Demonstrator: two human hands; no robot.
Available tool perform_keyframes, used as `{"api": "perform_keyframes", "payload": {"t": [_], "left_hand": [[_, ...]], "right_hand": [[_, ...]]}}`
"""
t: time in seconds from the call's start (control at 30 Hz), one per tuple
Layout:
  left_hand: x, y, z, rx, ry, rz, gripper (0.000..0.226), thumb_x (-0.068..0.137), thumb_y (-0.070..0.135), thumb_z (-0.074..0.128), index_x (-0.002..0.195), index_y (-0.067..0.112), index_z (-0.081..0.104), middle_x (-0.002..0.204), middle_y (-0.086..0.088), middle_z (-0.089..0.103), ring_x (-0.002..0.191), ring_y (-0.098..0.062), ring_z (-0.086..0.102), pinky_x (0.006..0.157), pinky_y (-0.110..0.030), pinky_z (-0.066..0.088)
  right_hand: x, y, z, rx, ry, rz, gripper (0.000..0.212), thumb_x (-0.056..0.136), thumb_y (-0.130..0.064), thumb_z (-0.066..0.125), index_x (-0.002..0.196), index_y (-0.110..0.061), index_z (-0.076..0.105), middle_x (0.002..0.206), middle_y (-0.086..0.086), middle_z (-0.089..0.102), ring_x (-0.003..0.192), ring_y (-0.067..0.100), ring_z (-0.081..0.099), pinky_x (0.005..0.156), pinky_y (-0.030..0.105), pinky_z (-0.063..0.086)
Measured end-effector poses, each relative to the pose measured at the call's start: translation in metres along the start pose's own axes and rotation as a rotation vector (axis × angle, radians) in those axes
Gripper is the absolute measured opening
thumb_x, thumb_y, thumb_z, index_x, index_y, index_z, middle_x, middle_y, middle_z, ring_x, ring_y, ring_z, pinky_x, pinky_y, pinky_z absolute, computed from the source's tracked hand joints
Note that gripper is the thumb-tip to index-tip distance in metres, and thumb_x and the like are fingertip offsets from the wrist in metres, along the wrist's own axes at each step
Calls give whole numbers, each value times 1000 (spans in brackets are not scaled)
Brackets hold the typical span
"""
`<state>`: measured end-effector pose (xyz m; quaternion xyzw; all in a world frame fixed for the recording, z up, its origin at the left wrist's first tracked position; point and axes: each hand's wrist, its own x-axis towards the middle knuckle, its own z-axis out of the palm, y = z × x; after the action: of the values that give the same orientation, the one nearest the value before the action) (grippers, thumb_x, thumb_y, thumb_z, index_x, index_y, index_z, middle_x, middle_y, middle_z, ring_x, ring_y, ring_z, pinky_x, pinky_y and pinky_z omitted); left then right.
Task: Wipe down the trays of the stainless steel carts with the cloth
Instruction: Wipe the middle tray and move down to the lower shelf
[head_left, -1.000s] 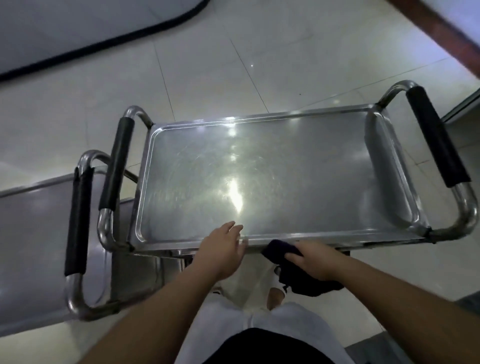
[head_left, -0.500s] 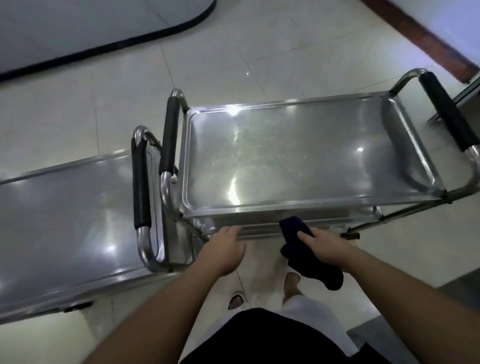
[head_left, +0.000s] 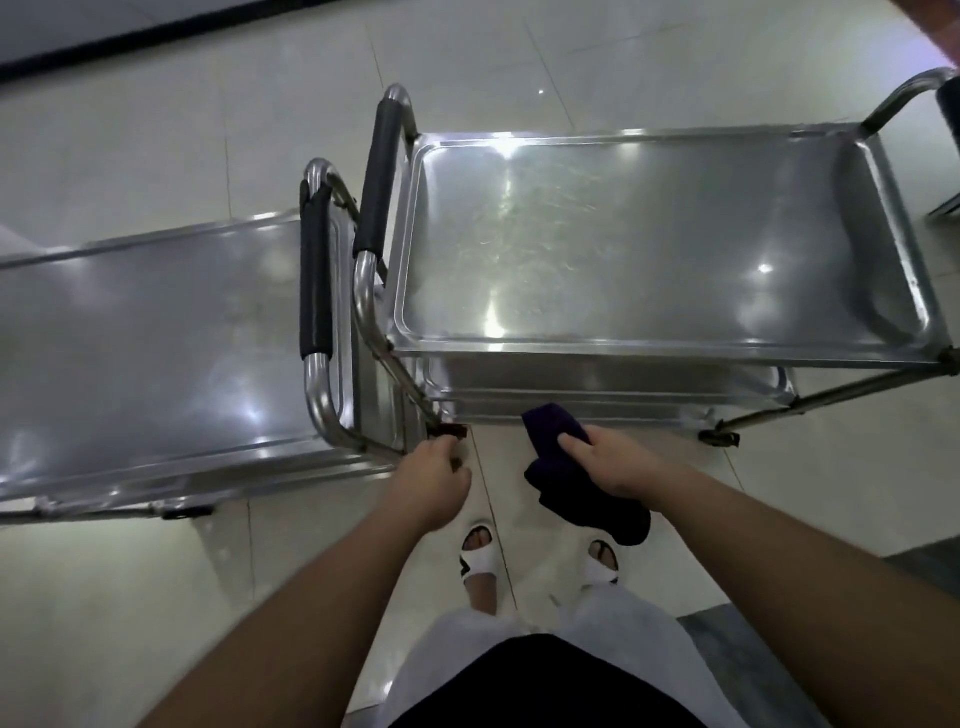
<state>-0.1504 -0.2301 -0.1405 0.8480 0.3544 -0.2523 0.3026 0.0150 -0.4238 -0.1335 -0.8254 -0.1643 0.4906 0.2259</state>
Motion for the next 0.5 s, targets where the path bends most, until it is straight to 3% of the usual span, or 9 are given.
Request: {"api": "perform_keyframes", "payload": {"t": [0.13, 0.3, 0.5], "left_hand": [[-6, 11, 22, -42, 28, -86, 50, 102, 29, 53, 150, 15, 47, 150, -14, 51, 136, -33, 50, 109, -38, 41], [-6, 26, 70, -102, -13, -170, 59, 102, 35, 51, 157, 19, 38, 159, -10, 43, 142, -32, 45, 115, -43, 40], [12, 29, 103, -154, -18, -185, 58, 103, 35, 51, 158, 20, 37, 162, -6, 39, 144, -29, 42, 116, -42, 37]], "right_hand": [[13, 16, -5, 106, -22, -18, 40, 107, -49, 41, 121, -20, 66, 109, 7, 70, 98, 25, 66, 95, 42, 52], [28, 51, -5, 260, -9, -11, 37, 108, -49, 39, 112, -24, 65, 105, 6, 72, 95, 23, 67, 85, 37, 50], [55, 86, 4, 227, -36, 73, 40, 109, -51, 36, 114, -22, 64, 100, 4, 69, 93, 24, 66, 79, 35, 48]]}}
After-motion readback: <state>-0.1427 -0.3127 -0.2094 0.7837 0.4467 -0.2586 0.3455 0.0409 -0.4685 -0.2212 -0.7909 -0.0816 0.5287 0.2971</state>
